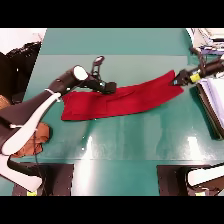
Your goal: Fold the shirts.
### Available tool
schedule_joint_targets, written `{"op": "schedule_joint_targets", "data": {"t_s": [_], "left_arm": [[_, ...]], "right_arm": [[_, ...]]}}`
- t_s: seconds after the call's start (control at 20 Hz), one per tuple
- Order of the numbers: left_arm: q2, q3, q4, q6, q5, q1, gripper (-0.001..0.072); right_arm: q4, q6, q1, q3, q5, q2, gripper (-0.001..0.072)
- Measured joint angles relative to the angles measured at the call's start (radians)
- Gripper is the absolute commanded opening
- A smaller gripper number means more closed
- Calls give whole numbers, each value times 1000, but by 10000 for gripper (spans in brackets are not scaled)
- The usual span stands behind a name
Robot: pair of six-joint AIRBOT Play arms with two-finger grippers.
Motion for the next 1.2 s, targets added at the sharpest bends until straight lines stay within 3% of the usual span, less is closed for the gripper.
{"op": "schedule_joint_targets", "data": {"t_s": [0.4, 0.75, 0.95, 1.2], "left_arm": [[-139, 109, -3, -6, -16, -81, 24], [-161, 119, 32, -7, -27, -82, 23], [-111, 126, 53, -6, -48, -30, 24], [67, 128, 198, -2, -118, 147, 24]], "right_arm": [[2, 129, 225, 260, -6, 87, 18], [3, 150, 380, 309, -62, 93, 19], [48, 150, 438, 313, -113, 93, 18], [148, 122, 533, 314, -213, 61, 18]]}}
